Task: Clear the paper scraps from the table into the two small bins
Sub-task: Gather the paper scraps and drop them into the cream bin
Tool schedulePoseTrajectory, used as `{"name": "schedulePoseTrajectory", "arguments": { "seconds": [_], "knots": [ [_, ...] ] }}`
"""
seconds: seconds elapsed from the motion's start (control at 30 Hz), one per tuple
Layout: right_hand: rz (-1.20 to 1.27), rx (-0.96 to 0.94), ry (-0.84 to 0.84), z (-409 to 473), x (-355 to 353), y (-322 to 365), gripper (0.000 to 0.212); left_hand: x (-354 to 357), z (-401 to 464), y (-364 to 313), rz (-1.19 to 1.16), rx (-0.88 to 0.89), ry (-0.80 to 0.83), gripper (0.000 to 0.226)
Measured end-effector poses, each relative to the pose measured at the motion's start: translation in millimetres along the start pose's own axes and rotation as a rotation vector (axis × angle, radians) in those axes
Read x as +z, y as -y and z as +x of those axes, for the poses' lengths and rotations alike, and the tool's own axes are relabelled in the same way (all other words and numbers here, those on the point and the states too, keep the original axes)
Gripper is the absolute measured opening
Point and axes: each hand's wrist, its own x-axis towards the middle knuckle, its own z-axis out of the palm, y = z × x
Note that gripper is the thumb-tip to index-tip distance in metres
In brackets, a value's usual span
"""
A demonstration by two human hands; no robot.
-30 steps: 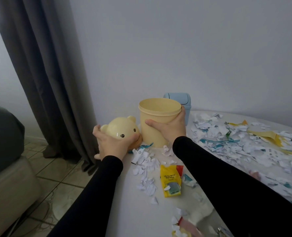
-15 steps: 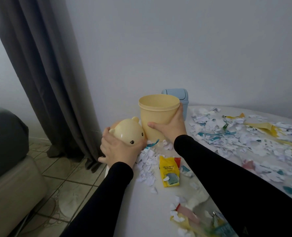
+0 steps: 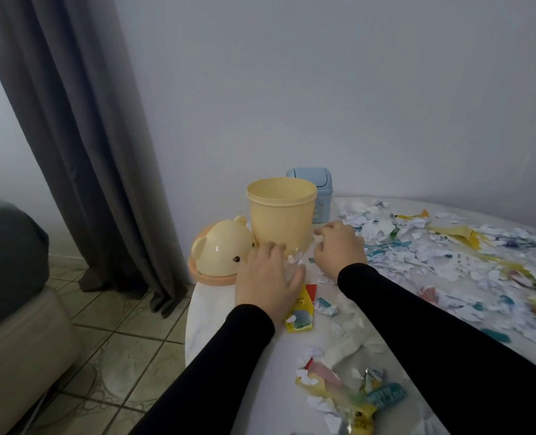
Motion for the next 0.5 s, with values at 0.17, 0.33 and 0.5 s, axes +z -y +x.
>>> {"name": "schedulePoseTrajectory", "arguments": {
  "seconds": [0.17, 0.33, 0.5],
  "knots": [
    [-0.202, -0.031, 0.115, 11, 3, -2, 0.041, 14, 2, -10, 0.282, 0.041, 0.247, 0.087],
    [-0.267, -0.057, 0.241, 31, 12, -6, 0.042, 28, 16, -17, 0.301, -0.078, 0.432, 0.077],
    [-0.208, -0.063, 0.375, 37, 20, -10, 0.034, 35, 23, -27, 0.334, -0.131, 0.462, 0.063]
  ]
}}
